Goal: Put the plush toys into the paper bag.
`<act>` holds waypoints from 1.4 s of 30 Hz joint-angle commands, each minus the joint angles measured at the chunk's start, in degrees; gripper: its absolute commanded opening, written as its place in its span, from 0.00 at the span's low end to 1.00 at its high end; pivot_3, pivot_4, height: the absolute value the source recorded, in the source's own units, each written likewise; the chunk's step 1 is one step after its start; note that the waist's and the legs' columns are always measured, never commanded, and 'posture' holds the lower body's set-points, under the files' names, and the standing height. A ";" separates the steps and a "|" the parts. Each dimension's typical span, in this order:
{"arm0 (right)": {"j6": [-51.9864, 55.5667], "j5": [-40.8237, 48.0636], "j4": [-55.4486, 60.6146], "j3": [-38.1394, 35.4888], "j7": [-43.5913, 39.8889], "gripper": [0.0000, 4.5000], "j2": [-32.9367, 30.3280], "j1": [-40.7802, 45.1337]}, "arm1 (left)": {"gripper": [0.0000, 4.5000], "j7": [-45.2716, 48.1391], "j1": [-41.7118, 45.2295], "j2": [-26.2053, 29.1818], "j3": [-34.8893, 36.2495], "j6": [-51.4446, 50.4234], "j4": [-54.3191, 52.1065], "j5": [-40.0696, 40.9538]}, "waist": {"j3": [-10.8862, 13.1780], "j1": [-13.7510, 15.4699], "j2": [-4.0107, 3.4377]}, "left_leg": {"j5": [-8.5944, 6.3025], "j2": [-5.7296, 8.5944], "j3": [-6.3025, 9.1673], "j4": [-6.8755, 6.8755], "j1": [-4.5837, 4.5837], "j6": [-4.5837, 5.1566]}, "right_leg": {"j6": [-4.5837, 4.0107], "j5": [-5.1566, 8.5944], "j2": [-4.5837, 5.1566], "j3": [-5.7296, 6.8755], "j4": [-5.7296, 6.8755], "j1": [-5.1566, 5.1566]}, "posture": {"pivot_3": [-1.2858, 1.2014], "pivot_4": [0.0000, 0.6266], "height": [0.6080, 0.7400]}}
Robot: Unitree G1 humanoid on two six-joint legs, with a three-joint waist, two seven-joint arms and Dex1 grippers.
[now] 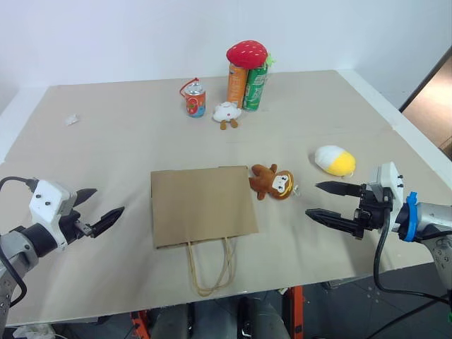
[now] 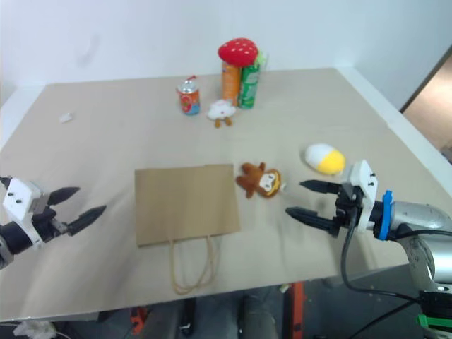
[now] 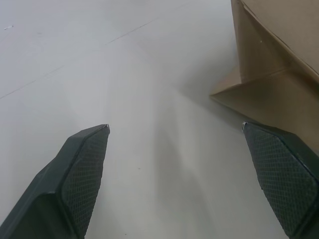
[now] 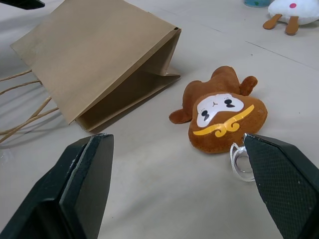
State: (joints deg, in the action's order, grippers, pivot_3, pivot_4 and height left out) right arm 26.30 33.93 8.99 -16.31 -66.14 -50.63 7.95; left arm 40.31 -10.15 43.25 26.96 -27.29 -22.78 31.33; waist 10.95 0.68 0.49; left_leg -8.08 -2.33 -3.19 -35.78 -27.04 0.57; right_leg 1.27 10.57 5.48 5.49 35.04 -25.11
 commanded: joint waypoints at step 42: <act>1.20 5.18 15.11 20.27 -13.75 1.00 2.98 14.99 | 0.98 33.12 17.04 11.68 -28.97 29.00 -3.92 -12.43 | 0.00 -0.01 0.03 | -0.16 -0.57 -1.22 -0.42 0.23 -0.21 | -0.48 -0.52 -0.30 -0.21 0.12 -0.11 | 0.52 0.24 1.00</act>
State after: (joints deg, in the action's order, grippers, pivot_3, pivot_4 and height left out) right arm 27.85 38.98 21.69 4.95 -80.49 -47.15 23.92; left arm 70.88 7.35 53.40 -2.93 -2.47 -27.23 19.91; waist 10.95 0.68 0.52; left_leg -8.25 -2.92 -4.40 -36.20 -26.81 0.36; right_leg 0.79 10.05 5.18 5.28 35.15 -25.23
